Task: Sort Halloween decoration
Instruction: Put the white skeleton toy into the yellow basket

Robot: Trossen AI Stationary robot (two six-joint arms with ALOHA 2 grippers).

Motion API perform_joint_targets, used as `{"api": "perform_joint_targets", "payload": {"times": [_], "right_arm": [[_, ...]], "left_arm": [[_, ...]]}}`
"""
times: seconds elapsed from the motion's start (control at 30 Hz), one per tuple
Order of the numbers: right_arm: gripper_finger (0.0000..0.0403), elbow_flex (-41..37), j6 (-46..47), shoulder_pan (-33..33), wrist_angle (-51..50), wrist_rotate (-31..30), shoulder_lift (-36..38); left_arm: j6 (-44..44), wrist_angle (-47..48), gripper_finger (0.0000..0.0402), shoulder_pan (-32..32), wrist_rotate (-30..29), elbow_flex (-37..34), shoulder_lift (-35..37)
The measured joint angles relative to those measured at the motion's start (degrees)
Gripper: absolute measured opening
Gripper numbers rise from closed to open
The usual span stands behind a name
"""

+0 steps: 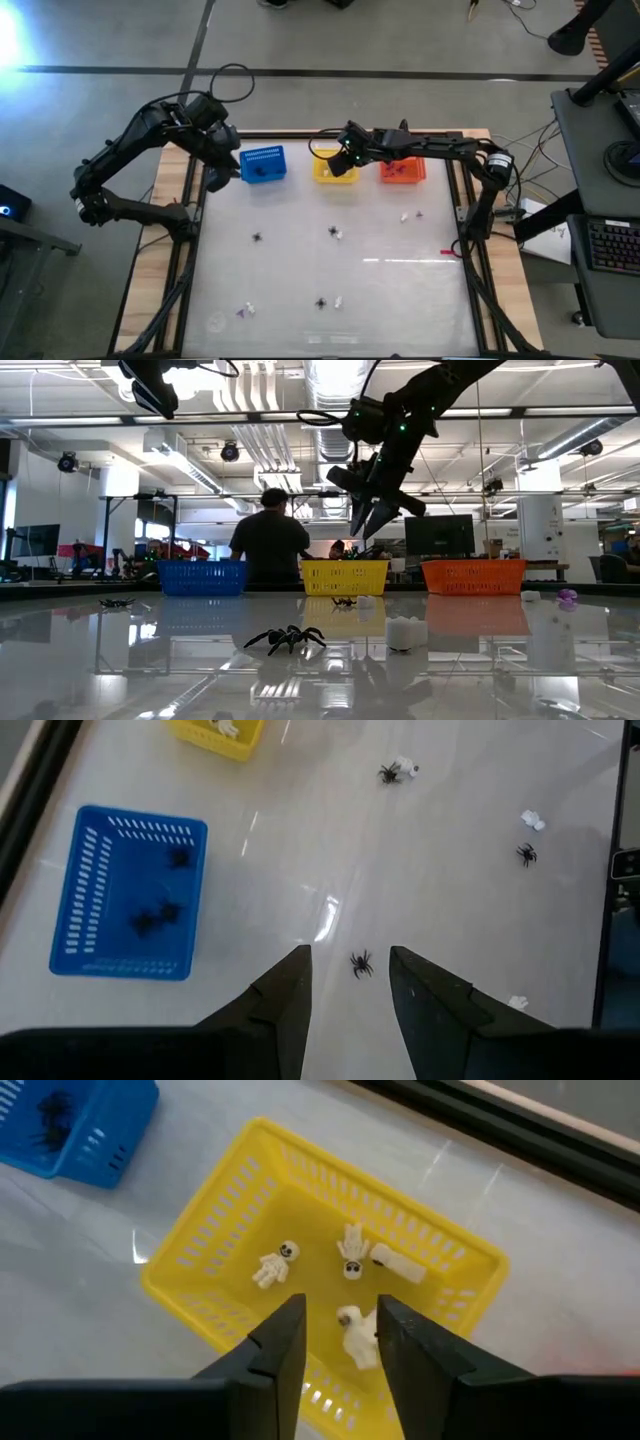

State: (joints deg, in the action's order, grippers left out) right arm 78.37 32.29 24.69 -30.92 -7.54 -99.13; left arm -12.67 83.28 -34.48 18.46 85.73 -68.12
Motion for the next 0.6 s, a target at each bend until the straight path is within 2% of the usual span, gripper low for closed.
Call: {"api": "perform_joint_targets", "payload": {"times": [0.27, 0.43, 0.6], "right_arm": [[0.0121, 3.65, -2.47, 0.0, -0.39, 0.01, 0.07], [0.0124, 8.09, -3.2, 0.0, -1.81, 0.01, 0.09], [0.0128, 13.51, -5.39, -0.03, -7.4, -0.12, 0.12]], "left_arm": [[2.95, 3.13, 0.0119, 1.37, 0.07, -2.26, 0.38], [5.09, 3.31, 0.0122, 4.54, 0.62, -8.4, 1.16], [7.16, 2.3, 0.0117, 9.69, 4.07, -16.14, 1.93]]}}
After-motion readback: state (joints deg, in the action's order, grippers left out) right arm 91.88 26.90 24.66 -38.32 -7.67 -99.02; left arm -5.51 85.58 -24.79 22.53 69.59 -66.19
